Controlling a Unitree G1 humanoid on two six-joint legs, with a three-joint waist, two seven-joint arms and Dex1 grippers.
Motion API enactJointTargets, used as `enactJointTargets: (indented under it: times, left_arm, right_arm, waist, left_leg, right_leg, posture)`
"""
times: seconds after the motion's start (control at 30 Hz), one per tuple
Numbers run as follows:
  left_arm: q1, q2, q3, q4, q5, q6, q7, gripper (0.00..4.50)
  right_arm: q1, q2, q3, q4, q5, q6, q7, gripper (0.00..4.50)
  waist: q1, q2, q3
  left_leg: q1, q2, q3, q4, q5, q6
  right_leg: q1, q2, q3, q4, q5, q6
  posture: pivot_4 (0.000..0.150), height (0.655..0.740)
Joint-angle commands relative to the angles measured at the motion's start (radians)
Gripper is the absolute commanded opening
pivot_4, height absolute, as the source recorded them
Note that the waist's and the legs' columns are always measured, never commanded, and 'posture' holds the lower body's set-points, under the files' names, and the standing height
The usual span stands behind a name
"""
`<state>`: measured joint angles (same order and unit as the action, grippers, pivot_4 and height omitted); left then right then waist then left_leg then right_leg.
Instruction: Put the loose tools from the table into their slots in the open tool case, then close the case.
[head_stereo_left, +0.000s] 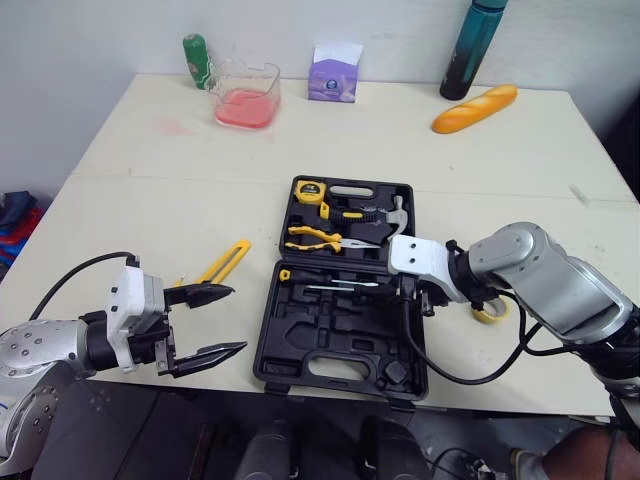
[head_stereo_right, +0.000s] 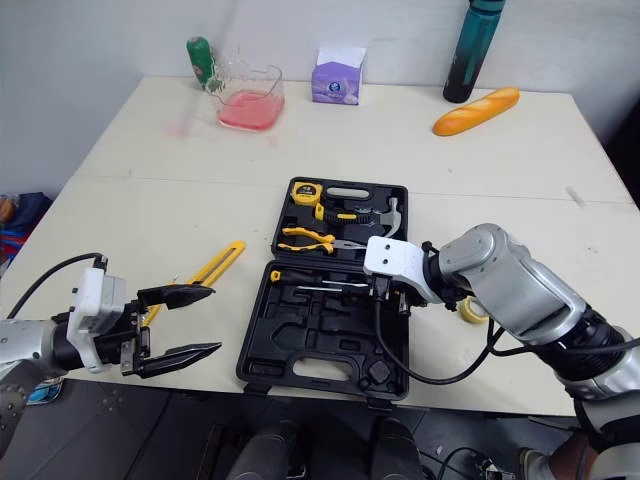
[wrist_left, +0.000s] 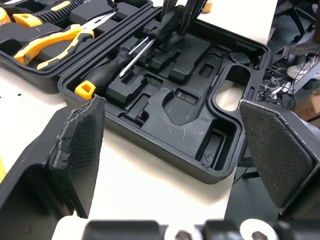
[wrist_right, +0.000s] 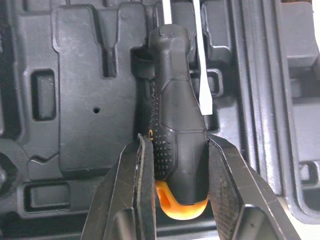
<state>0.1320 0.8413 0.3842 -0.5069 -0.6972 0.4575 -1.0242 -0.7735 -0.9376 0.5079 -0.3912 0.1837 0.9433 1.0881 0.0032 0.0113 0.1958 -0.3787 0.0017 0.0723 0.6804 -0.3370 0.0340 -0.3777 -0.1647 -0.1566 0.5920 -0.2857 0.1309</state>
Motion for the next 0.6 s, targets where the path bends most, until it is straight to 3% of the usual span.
enactJointTargets:
  times: [0.03, 0.6]
  left_arm:
    - [0.007, 0.001, 0.013, -0.037, -0.016, 0.000, 0.007, 4.50]
    - [0.030, -0.002, 0.021, -0.047, -0.026, 0.008, 0.015, 4.50]
  right_arm:
    - [0.002, -0.014, 0.014, -0.026, -0.019, -0.011, 0.026, 0.98]
    - [0.017, 0.031, 0.021, -0.056, -0.022, 0.055, 0.007, 0.98]
  waist:
    - [-0.003, 0.000, 0.000]
    - [-0.005, 0.000, 0.000]
  left_leg:
    - [0.000, 0.000, 0.000, 0.000, 0.000, 0.000]
    - [0.000, 0.000, 0.000, 0.000, 0.000, 0.000]
  right_leg:
    - [0.000, 0.000, 0.000, 0.000, 0.000, 0.000]
    - [0.000, 0.000, 0.000, 0.000, 0.000, 0.000]
  posture:
    - [0.150, 0.7400]
    - [0.150, 0.7400]
